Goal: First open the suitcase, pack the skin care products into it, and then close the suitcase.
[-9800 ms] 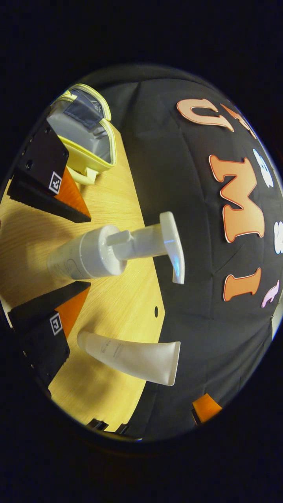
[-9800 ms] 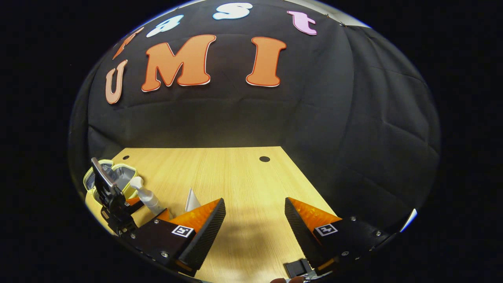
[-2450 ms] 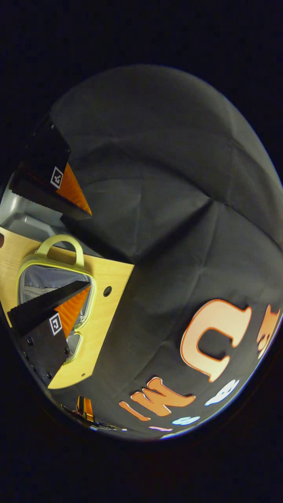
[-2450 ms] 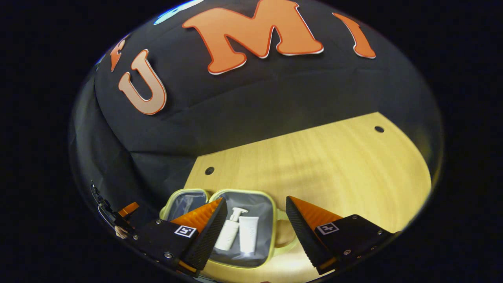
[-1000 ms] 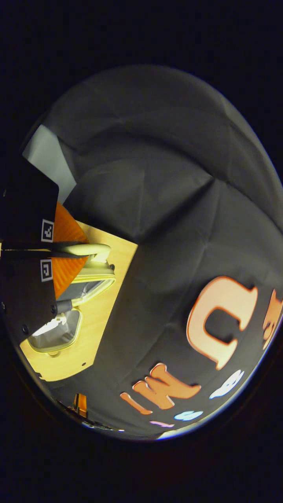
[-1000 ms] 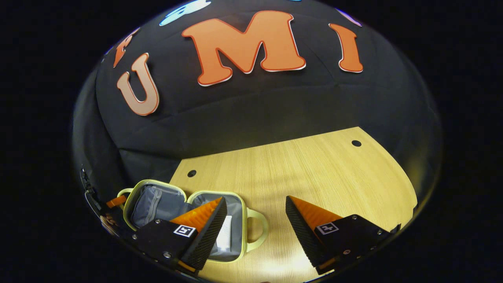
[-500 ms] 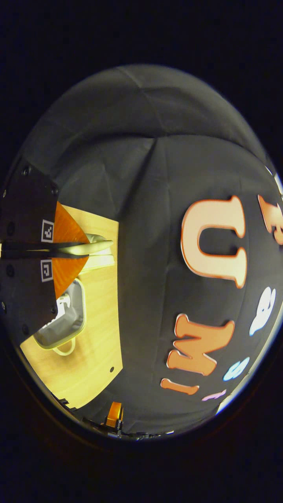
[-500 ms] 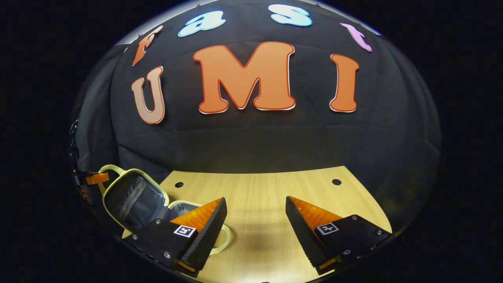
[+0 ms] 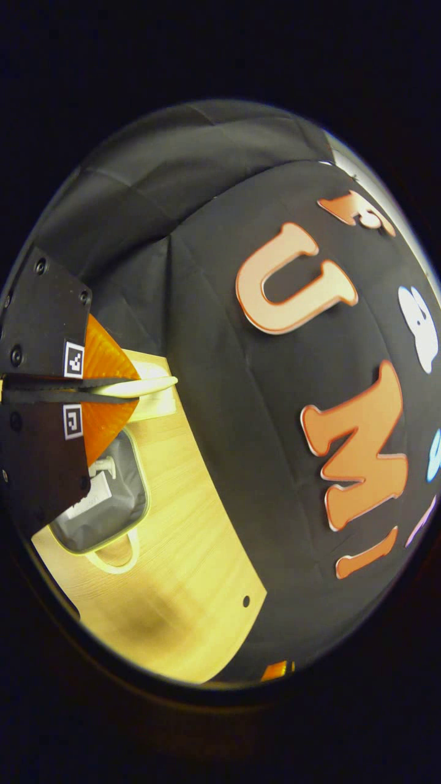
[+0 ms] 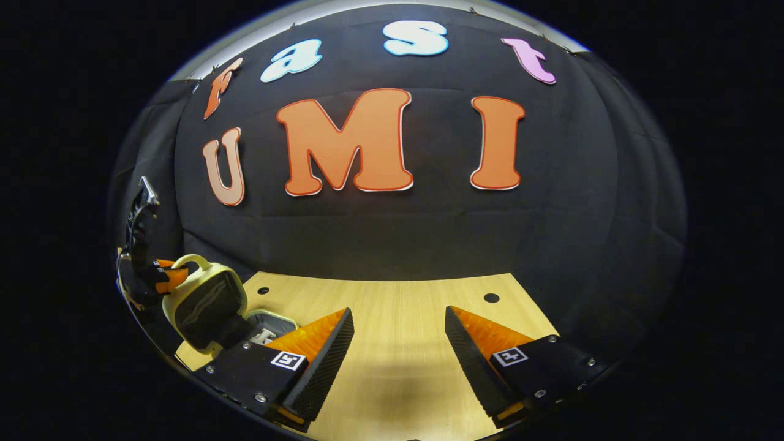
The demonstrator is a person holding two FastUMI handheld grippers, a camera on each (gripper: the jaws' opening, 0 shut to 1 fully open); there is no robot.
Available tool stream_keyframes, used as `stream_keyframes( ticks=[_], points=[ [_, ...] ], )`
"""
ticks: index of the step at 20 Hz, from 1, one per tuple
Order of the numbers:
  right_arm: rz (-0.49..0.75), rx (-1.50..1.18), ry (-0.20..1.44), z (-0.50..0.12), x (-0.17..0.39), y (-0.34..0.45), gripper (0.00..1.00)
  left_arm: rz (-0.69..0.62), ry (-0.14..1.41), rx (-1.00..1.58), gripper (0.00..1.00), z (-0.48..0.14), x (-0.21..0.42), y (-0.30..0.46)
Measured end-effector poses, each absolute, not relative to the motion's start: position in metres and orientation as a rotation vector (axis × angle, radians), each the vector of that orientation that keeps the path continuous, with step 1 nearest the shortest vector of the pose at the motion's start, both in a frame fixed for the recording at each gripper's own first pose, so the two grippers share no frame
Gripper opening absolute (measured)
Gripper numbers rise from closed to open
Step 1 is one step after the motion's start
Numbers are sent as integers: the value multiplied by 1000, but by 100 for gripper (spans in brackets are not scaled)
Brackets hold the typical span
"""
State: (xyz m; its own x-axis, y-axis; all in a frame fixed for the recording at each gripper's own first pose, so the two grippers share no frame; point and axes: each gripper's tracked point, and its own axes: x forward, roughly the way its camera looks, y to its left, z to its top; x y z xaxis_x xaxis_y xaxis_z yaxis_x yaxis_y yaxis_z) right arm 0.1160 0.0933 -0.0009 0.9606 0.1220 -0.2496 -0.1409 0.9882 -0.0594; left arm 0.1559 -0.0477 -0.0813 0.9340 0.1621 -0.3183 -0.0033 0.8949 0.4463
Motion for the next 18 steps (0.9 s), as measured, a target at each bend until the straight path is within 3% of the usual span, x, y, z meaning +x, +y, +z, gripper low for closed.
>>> stream_keyframes(
  ticks=[9, 18],
  points=[
    [64, -77, 306, -37, 87, 5, 95, -20, 460, 546, 1, -183, 177, -189],
    [62, -85, 389, -81, 83, -9, 96, -38, 562, 538, 1, -260, 226, -189]
  ],
)
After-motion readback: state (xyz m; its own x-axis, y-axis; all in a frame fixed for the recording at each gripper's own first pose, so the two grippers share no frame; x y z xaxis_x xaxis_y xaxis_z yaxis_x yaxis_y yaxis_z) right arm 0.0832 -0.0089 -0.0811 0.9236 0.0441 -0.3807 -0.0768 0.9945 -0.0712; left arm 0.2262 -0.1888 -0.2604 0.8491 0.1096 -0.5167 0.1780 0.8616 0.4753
